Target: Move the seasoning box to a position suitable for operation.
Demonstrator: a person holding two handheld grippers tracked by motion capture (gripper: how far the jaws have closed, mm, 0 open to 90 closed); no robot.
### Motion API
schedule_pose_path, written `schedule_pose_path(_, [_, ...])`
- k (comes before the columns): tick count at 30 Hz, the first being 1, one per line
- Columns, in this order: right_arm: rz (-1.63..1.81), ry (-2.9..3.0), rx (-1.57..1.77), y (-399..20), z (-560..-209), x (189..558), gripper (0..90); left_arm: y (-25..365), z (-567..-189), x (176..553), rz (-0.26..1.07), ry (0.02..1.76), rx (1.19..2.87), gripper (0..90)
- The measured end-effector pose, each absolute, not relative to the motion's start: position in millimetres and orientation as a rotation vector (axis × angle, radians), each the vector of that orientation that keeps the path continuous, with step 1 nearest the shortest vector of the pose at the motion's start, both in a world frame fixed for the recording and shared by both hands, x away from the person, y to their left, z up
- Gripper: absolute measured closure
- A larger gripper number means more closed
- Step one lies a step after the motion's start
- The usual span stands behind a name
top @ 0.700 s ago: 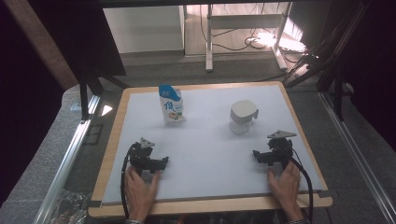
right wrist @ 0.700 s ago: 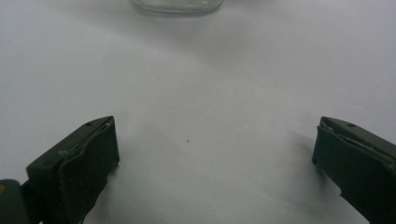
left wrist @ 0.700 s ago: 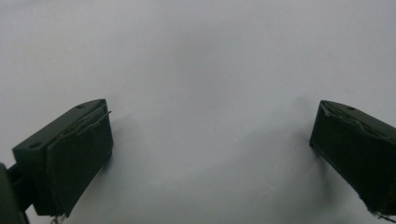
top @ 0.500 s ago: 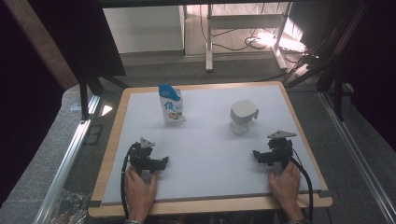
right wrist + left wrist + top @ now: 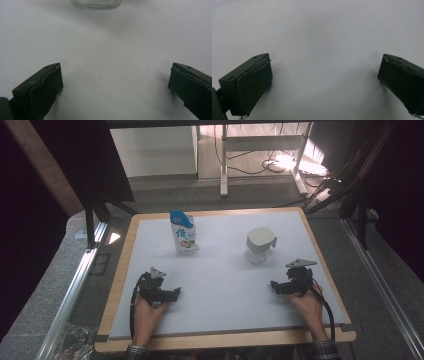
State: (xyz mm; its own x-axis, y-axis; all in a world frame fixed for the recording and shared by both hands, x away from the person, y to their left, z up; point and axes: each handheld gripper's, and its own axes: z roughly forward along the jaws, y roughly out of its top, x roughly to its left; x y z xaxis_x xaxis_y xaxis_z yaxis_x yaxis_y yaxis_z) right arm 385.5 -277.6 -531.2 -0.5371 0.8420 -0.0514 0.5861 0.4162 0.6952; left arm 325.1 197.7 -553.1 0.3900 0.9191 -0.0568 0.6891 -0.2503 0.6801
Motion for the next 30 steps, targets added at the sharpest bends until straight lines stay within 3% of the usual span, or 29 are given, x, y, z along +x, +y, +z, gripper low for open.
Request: schedule_pose_path(30, [1.025,2.22,1.257,-282,-510,387,0.0,197,-553,324,0.481,1.374,2.022,0.0])
